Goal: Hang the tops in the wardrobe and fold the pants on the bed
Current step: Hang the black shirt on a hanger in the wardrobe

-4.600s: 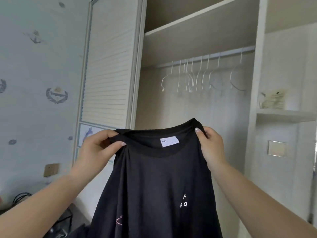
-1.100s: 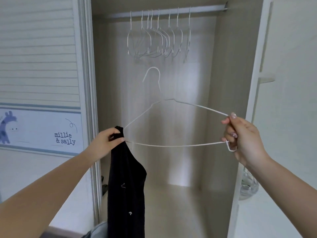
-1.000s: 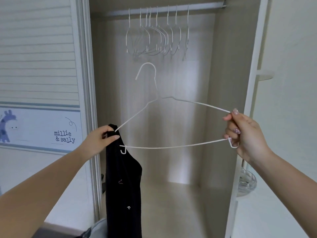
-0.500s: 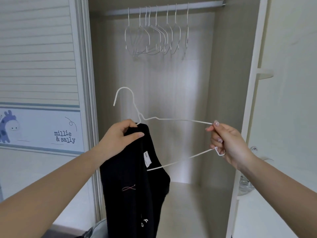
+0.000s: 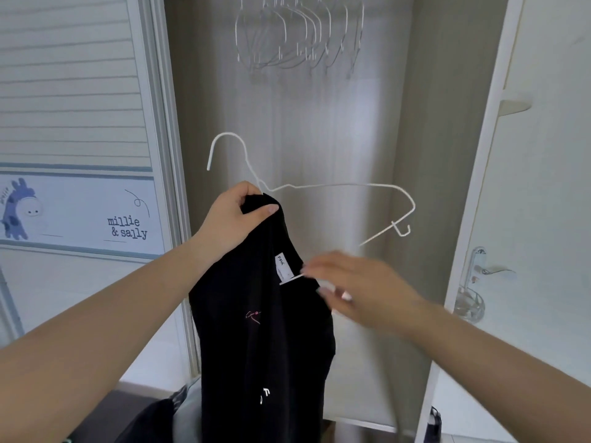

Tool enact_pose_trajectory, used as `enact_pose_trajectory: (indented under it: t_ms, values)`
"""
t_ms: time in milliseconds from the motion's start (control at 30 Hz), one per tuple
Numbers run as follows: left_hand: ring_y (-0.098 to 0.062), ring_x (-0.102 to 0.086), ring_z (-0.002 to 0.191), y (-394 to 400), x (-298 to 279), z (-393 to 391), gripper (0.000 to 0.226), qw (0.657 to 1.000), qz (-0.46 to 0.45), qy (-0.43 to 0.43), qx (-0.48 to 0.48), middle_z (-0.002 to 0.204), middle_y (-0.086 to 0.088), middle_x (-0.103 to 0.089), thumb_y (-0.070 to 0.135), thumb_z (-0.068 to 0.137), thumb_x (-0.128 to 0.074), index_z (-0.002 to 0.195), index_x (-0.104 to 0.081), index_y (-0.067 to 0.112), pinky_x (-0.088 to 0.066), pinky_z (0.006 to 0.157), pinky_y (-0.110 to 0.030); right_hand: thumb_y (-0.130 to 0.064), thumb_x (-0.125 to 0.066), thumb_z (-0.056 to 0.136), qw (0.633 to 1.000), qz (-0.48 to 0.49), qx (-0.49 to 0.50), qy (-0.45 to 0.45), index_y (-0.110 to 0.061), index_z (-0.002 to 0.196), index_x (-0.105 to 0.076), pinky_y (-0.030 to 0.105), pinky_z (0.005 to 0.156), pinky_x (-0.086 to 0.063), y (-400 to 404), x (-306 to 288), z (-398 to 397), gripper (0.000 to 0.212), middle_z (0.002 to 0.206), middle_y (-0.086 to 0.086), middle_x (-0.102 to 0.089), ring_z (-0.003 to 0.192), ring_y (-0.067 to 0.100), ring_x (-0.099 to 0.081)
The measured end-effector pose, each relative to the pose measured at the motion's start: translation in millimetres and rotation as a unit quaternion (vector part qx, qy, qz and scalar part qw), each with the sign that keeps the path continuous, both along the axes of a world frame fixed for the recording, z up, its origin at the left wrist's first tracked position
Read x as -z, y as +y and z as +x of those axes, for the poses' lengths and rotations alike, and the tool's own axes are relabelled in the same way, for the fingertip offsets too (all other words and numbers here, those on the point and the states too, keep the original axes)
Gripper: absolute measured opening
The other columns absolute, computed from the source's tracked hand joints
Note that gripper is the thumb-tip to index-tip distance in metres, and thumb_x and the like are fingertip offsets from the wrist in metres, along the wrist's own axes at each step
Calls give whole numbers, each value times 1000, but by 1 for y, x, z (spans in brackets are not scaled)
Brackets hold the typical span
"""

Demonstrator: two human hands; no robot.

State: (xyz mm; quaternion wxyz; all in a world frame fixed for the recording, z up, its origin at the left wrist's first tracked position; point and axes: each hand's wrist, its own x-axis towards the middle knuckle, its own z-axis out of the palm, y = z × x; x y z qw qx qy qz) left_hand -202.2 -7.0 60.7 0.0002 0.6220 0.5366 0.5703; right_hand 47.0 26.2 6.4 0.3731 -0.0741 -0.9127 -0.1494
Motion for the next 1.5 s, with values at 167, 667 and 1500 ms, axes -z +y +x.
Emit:
enact_pose_trajectory:
  t_ms: [167, 667, 1500]
  values:
    - [3, -57, 62, -2, -3, 1, 19, 1000, 13, 0, 11, 68, 14, -60, 30, 80, -73, 78, -55, 26, -47, 59, -11, -46, -52, 91, 943, -167, 176, -229, -25, 144, -28, 36, 83, -48, 0, 43, -45, 62, 129, -1, -53, 108, 23, -58]
    - [-4, -31, 44, -11, 30, -70, 54, 986, 10, -136, -101, 43, 12, -29, 49, 85, -62, 48, -32, 23, -34, 57, -24, -47, -44, 95, 924, -152, 273, -222, -20, 87, -52, 30, 65, -42, 49, -10, 18, 29, 90, -8, -54, 84, 16, -55]
    - [-7, -39, 46, 26, 43, -11, 47, 994, -28, 62, -87, 54, 2, -47, 53, 79, -66, 58, -39, 21, -37, 50, -23, -31, -58, 89, 952, -144, 215, -164, -20, 98, -67, 36, 79, -48, 56, -53, 30, 17, 95, -3, -65, 87, 18, -61]
